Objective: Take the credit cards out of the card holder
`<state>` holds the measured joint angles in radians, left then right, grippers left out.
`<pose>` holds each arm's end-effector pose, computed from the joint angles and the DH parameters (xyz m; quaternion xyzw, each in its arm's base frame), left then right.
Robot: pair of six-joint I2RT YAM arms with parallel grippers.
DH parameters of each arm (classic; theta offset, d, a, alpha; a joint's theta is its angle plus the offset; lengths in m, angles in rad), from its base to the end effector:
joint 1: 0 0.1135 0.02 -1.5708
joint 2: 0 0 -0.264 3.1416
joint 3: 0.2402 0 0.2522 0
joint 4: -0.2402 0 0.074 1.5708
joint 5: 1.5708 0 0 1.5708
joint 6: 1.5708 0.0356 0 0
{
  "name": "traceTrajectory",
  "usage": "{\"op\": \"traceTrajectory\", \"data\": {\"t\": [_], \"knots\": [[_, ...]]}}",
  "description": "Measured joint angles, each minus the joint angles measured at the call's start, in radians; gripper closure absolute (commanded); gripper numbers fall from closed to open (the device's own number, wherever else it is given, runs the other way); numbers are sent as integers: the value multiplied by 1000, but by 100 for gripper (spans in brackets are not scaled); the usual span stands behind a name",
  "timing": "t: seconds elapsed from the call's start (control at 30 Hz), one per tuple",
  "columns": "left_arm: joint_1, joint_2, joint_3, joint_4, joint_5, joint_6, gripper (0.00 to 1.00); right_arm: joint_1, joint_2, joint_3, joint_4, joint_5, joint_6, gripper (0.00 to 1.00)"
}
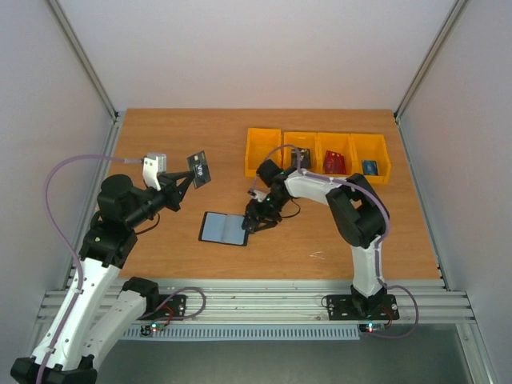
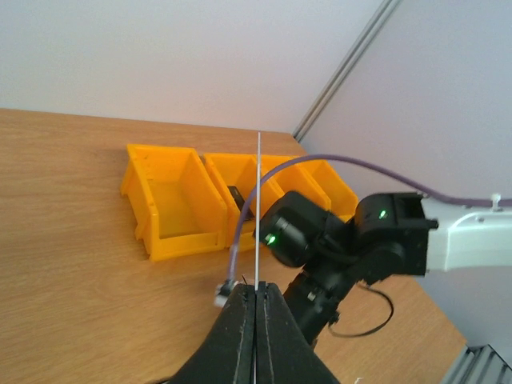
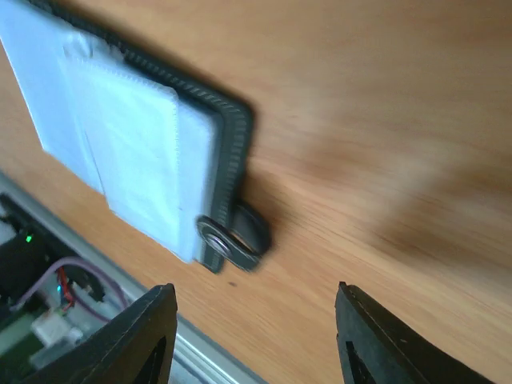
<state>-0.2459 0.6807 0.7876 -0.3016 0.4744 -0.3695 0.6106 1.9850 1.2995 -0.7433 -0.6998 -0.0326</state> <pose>0.1470 -0.0537 0.3450 0.1026 0.7586 -0.3599 0.5333 0.2885 0.2299 0.1463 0.3192 -0.8813 -0.3467 0.0336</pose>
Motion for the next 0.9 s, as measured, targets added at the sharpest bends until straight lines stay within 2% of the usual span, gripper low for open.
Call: {"op": "traceTrajectory", "data": {"t": [0.17,0.27,0.4,0.47,0.63,0.73,0.9], "knots": [[0,3,-13,25,63,-13,100,-64,-208,17,-142,185,-66,41],[0,9,-26,68,130,-41,100,-48,-373,51,-142,177,-132,39],[0,20,-46,180,247,-111,100,-32,-605,55,0,12,-163,41],[0,30,-54,262,312,-163,100,-24,-681,45,142,-82,-126,42],[-2,65,-57,440,455,-293,100,24,-682,26,422,-179,-13,48],[-6,65,-57,491,499,-329,100,63,-641,26,503,-193,27,61],[-11,66,-57,523,529,-354,100,87,-608,26,571,-219,70,97]]}}
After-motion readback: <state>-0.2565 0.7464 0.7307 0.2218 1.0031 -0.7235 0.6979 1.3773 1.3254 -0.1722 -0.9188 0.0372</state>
